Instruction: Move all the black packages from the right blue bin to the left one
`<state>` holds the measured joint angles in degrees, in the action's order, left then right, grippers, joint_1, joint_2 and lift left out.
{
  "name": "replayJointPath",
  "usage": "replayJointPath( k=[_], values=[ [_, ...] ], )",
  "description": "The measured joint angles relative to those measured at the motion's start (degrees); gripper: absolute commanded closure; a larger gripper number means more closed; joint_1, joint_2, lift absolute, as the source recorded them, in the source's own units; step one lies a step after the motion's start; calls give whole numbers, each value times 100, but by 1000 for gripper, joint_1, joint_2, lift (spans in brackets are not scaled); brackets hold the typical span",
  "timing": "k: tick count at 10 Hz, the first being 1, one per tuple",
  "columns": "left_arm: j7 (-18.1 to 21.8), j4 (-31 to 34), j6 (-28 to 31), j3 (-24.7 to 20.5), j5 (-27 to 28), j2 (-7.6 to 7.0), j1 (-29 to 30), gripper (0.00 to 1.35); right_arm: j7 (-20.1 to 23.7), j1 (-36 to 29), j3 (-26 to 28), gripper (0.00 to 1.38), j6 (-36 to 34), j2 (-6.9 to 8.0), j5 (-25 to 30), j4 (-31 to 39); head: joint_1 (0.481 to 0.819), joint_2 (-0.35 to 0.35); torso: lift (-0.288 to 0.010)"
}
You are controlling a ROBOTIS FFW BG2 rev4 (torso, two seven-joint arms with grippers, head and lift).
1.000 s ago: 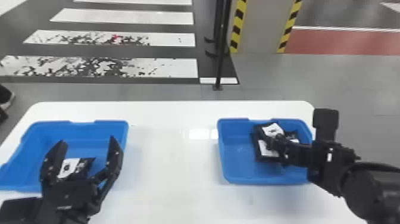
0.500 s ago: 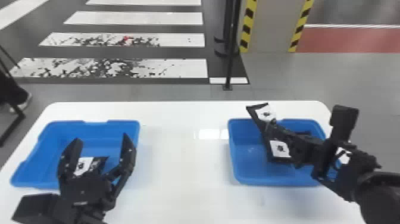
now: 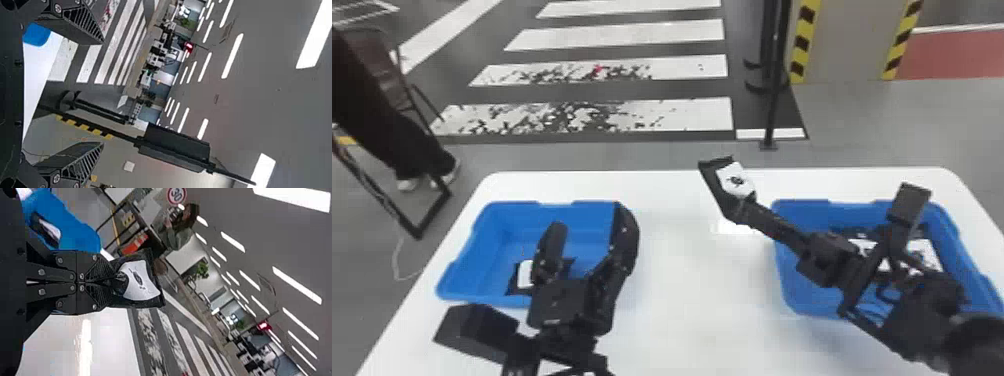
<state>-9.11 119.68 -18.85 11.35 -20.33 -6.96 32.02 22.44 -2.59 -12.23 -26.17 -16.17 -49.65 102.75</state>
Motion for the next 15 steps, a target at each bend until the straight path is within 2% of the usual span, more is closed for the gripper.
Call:
replayJointPath(
  k=[3,5,7,8,9,10,15],
  values=[
    [79,230,239,263,-424,-98,-46,128,-3,194,-1078,1174,163,-142,-555,64,695,257,-132],
    [115,244,456,299,-437,-112,-70,128,-3,331,-1523,1174,211,-204,-798,87,695,296,-132],
    [121,245,577,214,-136,-99,-84,130,-3,416,-1933,1173,226,-265,-1043,151,695,334,-132],
    [121,245,534,104,98,-69,-64,312,-3,427,-2074,1173,227,-290,-1133,173,695,350,-132],
    [120,245,479,-26,305,-32,-30,1042,-3,440,-2189,1173,228,-316,-1204,179,695,350,-132],
    [85,245,461,-99,412,-8,-2,1204,-3,452,-2246,1173,261,-330,-1251,179,695,350,-132],
    [50,254,557,-70,394,-6,22,1216,-12,648,-2262,1173,605,-287,-1320,-54,695,350,-132]
  ],
)
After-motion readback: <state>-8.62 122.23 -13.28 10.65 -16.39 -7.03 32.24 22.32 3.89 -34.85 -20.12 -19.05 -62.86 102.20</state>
